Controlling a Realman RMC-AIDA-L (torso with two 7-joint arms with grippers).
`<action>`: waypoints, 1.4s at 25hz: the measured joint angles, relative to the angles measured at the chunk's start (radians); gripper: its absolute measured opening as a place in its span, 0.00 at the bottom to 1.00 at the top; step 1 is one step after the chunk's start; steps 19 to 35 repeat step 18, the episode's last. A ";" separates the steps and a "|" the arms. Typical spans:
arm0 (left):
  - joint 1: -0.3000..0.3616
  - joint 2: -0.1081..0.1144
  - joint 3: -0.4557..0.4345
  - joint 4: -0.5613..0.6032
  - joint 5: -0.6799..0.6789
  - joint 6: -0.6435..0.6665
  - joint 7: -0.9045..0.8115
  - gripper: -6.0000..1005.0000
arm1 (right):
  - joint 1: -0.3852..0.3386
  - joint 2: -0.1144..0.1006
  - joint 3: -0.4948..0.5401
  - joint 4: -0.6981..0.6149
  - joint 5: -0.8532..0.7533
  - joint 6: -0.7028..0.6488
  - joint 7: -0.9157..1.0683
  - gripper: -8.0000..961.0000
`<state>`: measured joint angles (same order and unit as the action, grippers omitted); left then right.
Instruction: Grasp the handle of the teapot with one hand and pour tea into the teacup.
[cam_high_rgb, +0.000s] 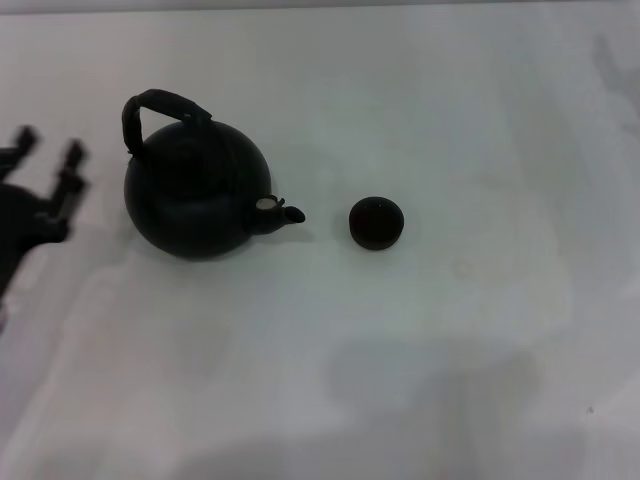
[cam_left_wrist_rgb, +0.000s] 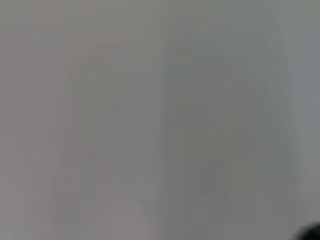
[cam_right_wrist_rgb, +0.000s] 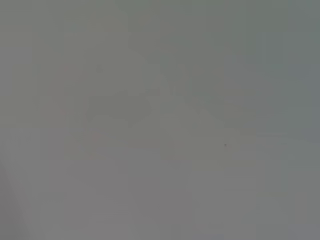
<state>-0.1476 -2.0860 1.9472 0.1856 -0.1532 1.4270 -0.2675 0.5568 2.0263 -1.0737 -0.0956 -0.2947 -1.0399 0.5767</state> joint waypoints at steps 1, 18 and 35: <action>0.015 -0.001 0.000 0.000 -0.040 0.014 0.000 0.51 | -0.002 0.000 0.000 0.000 -0.001 0.000 0.000 0.86; 0.022 0.006 0.006 -0.049 -0.481 -0.096 -0.054 0.51 | -0.001 0.001 -0.084 -0.003 -0.004 0.004 -0.008 0.86; 0.022 0.006 0.006 -0.049 -0.481 -0.096 -0.054 0.51 | -0.001 0.001 -0.084 -0.003 -0.004 0.004 -0.008 0.86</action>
